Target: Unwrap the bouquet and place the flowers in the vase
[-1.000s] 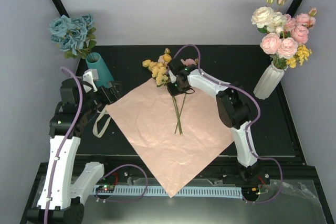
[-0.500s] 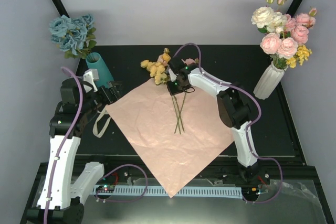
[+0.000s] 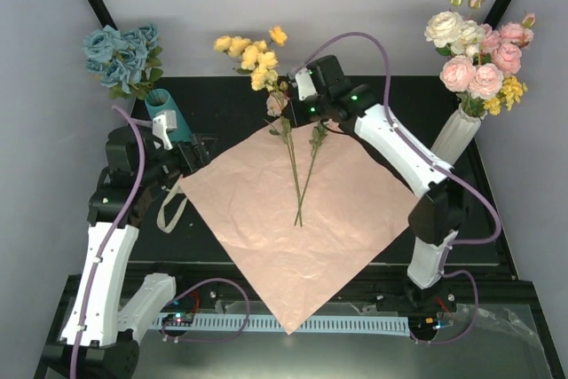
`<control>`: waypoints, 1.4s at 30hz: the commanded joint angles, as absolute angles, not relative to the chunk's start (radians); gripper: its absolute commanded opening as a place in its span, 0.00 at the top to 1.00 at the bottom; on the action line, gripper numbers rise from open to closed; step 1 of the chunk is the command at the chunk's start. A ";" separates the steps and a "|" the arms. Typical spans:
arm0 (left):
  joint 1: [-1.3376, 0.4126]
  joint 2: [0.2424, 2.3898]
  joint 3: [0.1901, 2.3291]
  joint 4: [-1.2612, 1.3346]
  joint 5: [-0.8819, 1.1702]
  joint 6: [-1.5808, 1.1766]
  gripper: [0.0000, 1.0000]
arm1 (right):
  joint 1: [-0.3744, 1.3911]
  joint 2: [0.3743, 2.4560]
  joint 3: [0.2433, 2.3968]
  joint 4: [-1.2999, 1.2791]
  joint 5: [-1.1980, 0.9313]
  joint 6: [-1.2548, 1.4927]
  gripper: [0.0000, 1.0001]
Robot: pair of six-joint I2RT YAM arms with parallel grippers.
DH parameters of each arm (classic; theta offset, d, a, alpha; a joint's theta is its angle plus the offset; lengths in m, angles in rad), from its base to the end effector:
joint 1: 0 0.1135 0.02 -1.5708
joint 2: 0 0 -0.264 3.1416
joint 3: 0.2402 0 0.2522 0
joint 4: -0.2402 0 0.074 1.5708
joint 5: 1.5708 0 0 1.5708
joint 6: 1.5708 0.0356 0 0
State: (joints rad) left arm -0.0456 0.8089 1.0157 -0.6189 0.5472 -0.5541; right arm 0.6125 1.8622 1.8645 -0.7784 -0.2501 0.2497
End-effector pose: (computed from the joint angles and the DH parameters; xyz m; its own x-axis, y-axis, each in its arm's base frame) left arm 0.1598 -0.0258 0.3717 -0.6113 -0.4219 -0.6695 0.2276 0.7166 -0.6593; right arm 0.3370 0.2476 0.3509 -0.7287 -0.2194 -0.6487 -0.5381 0.7693 0.3443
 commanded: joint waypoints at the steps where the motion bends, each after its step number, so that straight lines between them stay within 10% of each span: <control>1: -0.059 0.813 1.003 -0.520 0.657 -0.582 0.01 | 0.612 1.747 1.798 -0.648 -0.452 0.294 0.98; 23: -0.198 0.970 1.071 -0.056 0.901 -0.772 0.04 | 0.692 1.474 1.516 -0.248 -0.887 0.415 0.98; 32: -0.230 0.970 1.108 -0.001 0.835 -0.789 0.31 | 0.743 1.480 1.500 -0.266 -0.908 0.402 0.98; 42: -0.233 0.965 1.133 -0.062 0.783 -0.739 0.98 | 0.755 1.501 1.530 -0.326 -0.901 0.361 0.91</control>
State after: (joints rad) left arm -0.2253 0.9749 1.0794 -0.0494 0.8223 -0.7670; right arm 0.7464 1.4975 1.5047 -0.3016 -0.8795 0.3943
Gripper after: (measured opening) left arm 0.112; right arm 0.030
